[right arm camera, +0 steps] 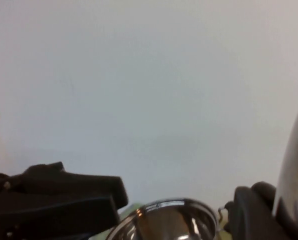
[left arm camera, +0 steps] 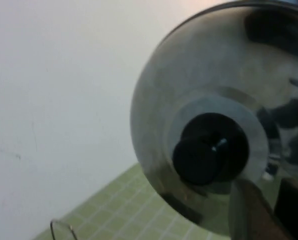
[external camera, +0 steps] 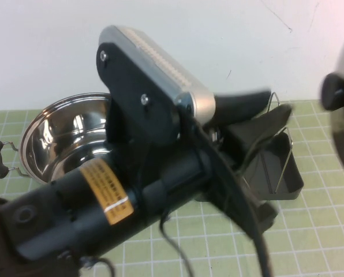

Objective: Put pot lid on rack
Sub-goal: Place the pot lid on the pot rack

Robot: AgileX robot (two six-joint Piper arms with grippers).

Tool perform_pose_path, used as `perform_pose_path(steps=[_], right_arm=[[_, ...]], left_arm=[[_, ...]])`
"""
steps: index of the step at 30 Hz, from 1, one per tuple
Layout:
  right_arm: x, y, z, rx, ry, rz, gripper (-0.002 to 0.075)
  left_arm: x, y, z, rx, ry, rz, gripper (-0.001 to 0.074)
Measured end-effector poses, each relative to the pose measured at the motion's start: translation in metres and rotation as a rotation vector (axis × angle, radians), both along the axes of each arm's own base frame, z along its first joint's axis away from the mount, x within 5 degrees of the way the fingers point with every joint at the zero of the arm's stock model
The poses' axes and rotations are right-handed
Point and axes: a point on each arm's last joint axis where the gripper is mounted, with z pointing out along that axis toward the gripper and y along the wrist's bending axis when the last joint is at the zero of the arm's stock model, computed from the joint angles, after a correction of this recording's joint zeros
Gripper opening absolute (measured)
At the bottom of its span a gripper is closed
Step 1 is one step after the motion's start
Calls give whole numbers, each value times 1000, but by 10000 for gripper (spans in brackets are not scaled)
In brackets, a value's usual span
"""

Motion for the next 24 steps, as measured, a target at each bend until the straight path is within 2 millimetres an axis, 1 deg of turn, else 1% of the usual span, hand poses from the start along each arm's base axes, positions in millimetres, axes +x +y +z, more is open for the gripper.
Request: perform_pose_path(steps=[2, 4, 9, 12, 14, 18, 20, 24], right_arm=[[15, 4, -5, -18, 47, 36, 104], [32, 8, -7, -44, 75, 75, 104], [72, 16, -6, -89, 107, 157, 104], [88, 20, -5, -96, 112, 198, 104], [94, 25, -4, -102, 113, 217, 104], [94, 33, -4, -133, 86, 249, 104], [93, 36, -4, -148, 75, 250, 104], [97, 34, -6, -168, 74, 200, 104]], left_arm=[[-3, 5, -3, 61, 38, -1, 71], [-7, 10, -6, 128, 75, -2, 30], [-14, 22, -9, 234, 120, -4, 5], [-16, 26, -7, 255, 89, -1, 2], [-17, 28, -6, 268, 58, 1, 2], [-18, 30, -6, 308, 27, 6, 2], [-18, 31, -11, 358, 47, 9, 1], [-19, 36, -22, 471, 122, 17, 1]])
